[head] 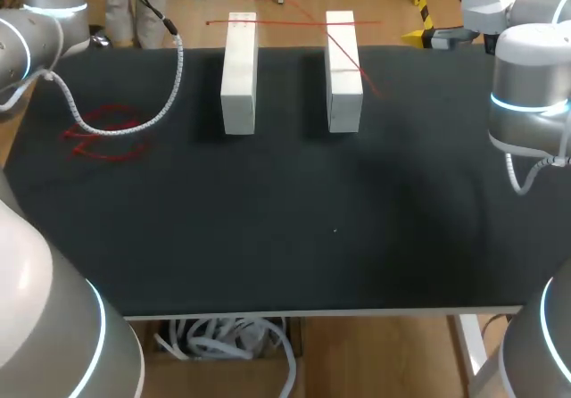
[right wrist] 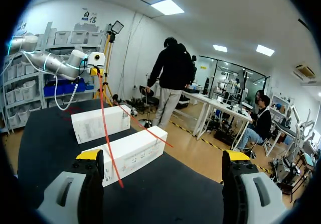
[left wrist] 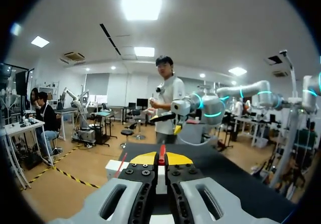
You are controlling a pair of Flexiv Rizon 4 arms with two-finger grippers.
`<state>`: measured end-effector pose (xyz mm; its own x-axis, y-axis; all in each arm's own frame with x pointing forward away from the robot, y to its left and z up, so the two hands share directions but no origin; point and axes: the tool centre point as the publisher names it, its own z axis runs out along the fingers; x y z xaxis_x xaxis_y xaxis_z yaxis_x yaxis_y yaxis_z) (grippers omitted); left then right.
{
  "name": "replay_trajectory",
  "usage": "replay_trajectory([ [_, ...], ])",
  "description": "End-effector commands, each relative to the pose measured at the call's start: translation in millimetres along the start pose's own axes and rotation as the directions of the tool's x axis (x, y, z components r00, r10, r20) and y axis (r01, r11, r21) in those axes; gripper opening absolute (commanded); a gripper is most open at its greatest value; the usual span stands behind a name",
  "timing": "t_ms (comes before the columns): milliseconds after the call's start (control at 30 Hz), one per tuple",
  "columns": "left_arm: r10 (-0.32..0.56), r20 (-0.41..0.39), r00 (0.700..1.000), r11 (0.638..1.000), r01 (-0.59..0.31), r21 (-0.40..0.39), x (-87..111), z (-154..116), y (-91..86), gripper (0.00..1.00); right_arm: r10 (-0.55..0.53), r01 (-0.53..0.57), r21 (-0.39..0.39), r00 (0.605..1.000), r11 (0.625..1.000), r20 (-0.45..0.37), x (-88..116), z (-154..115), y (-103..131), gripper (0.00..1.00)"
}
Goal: Grab the tape and strap the tape.
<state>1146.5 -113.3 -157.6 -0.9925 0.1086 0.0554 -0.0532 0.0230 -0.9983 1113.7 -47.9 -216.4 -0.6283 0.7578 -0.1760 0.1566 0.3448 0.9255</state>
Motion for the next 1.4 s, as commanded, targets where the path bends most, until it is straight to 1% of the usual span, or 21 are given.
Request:
replay_trajectory([
  [33,-0.016,0.430,0.903,0.999,0.000,0.037,6.2,5.9,-6.9,0.00,0.000,0.000,-0.002,1.000,1.000,-0.001,-0.3,-0.4,-0.7,1.00],
  [200,-0.081,0.469,0.880,0.988,0.008,0.157,4.5,5.2,-21.6,0.00,0.000,0.000,-0.002,1.000,1.000,-0.001,-0.3,-0.4,-0.7,1.00],
  [333,-0.072,0.478,0.875,0.985,-0.011,0.170,4.7,7.8,-30.8,0.00,0.000,0.000,-0.002,1.000,1.000,-0.001,-0.3,-0.4,-0.7,1.00],
  [467,-0.094,0.466,0.880,0.975,-0.015,0.223,5.0,11.1,-36.4,0.00,0.000,0.000,-0.002,1.000,1.000,-0.001,-0.3,-0.4,-0.7,1.00],
  [533,-0.082,0.467,0.880,0.970,-0.038,0.241,7.1,14.1,-41.3,0.00,0.000,0.000,-0.002,1.000,1.000,-0.001,-0.3,-0.4,-0.7,1.00],
  [700,-0.034,0.462,0.886,0.971,-0.081,0.226,10.5,20.9,-49.9,0.00,0.000,0.000,-0.002,1.000,1.000,-0.001,-0.3,-0.4,-0.7,1.00],
  [833,-0.023,0.454,0.891,0.972,-0.087,0.220,11.8,25.4,-52.0,0.00,0.000,0.000,-0.002,1.000,1.000,-0.001,-0.3,-0.4,-0.7,1.00],
  [933,-0.018,0.440,0.898,0.969,-0.093,0.229,12.2,28.9,-54.6,0.00,0.000,0.000,-0.002,1.000,1.000,-0.001,-0.3,-0.4,-0.7,1.00],
  [1133,-0.011,0.387,0.922,0.957,-0.103,0.272,13.5,35.1,-63.7,0.00,0.000,0.000,-0.002,1.000,1.000,-0.001,-0.3,-0.4,-0.7,1.00],
  [1333,-0.003,0.340,0.941,0.954,-0.099,0.283,14.3,38.5,-68.2,0.00,0.000,0.000,-0.002,1.000,1.000,-0.001,-0.3,-0.4,-0.7,1.00],
  [1400,0.001,0.311,0.950,0.953,-0.095,0.288,14.4,39.7,-68.9,0.00,0.000,0.000,-0.002,1.000,1.000,-0.001,-0.3,-0.4,-0.7,1.00],
])
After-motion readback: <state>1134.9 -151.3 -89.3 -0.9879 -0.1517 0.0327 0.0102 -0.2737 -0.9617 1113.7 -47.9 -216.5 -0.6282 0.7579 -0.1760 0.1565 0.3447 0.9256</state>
